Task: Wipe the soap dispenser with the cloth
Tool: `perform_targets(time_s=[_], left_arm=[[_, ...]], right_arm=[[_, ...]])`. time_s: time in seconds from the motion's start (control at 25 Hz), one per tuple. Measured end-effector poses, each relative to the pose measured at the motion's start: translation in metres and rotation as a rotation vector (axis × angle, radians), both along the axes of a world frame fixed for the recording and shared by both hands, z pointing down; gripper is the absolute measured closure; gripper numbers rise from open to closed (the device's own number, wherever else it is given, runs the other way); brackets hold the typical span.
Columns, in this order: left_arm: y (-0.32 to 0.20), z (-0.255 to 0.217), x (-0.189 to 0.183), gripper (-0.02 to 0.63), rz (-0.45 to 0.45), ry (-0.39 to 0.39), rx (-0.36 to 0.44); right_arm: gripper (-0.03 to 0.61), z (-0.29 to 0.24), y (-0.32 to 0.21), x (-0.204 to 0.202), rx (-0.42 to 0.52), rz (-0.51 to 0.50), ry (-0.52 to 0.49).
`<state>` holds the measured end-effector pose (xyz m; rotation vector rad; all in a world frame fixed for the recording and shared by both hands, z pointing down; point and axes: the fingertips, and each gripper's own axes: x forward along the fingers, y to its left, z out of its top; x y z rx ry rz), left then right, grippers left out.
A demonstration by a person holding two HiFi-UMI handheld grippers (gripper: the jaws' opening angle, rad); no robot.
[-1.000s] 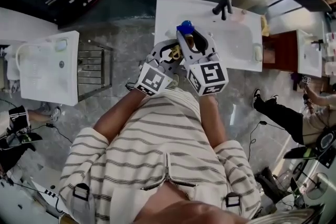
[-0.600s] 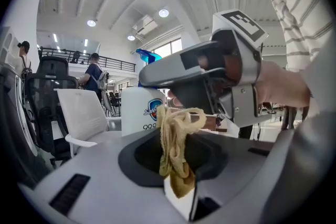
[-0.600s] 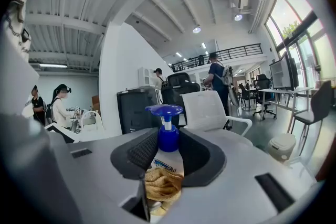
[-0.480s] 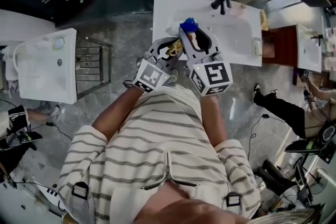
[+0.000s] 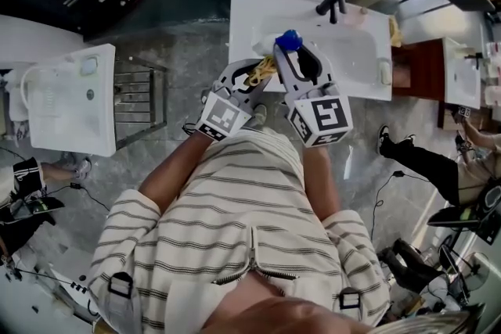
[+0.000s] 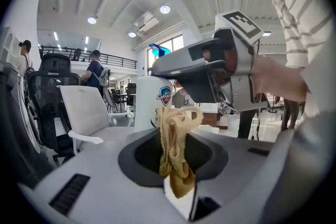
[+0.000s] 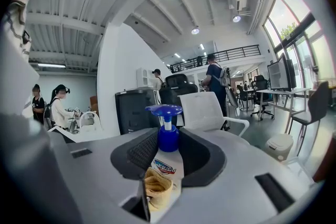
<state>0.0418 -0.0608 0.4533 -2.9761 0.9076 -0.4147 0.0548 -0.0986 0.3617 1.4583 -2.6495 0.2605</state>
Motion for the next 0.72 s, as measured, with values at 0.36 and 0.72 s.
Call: perform_targets(time_s=[0.36, 0.72], left_arm=[[-0.003, -0.001, -0.009, 0.525, -0.024, -0.001, 0.002], [-0.007, -0.01, -0.016, 0.525, -0.061, 0.017, 0.022]], right_arm=[[0.454, 0.002, -0.001, 0.003, -0.003, 0.005, -0.002], [0.454, 0.004, -0.004, 0.008, -0.005, 0.009, -0.004]])
